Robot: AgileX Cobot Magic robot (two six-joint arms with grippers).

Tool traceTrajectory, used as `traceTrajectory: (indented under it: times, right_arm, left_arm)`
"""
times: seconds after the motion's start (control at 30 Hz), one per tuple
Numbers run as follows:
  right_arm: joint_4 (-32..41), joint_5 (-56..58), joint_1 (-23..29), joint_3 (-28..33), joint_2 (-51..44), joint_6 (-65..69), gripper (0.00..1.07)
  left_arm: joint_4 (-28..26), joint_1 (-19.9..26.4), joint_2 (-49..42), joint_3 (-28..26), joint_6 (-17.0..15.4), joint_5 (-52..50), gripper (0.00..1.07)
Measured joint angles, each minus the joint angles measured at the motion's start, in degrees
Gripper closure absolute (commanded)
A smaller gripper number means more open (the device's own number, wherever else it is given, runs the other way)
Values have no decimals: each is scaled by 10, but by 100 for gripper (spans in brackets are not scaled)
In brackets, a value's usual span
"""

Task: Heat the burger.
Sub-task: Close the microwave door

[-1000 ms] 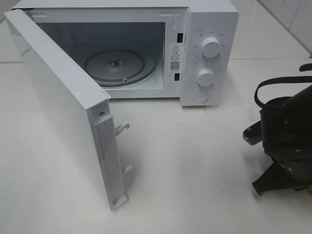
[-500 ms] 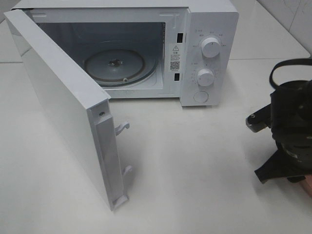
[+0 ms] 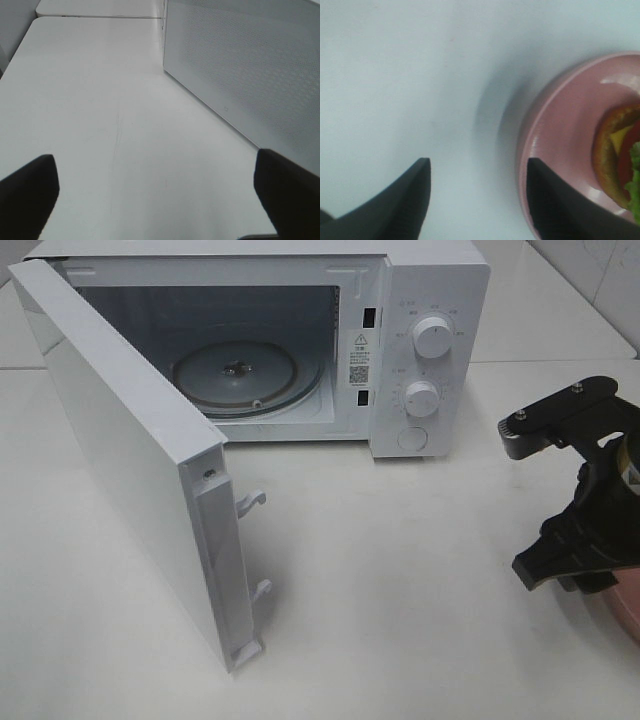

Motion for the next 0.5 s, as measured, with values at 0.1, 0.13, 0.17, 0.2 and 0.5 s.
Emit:
traceTrajectory:
  times: [0.1,0.13,0.17,0.2,0.5]
  right_arm:
    - [45,-4,0,0,-28,-46,38]
    - [88,-6,0,0,-56,-92,32]
    - [104,-6,0,0,-68,-108,29]
    - [104,-6,0,0,-68,-108,29]
    - [171,42,0,0,-219,-164,28]
  left_arm:
    - [0,0,0,0,0,0,8]
    - [0,0,0,0,0,0,8]
    - [0,0,0,0,0,0,8]
    - [0,0,0,0,0,0,8]
    - [0,0,0,0,0,0,8]
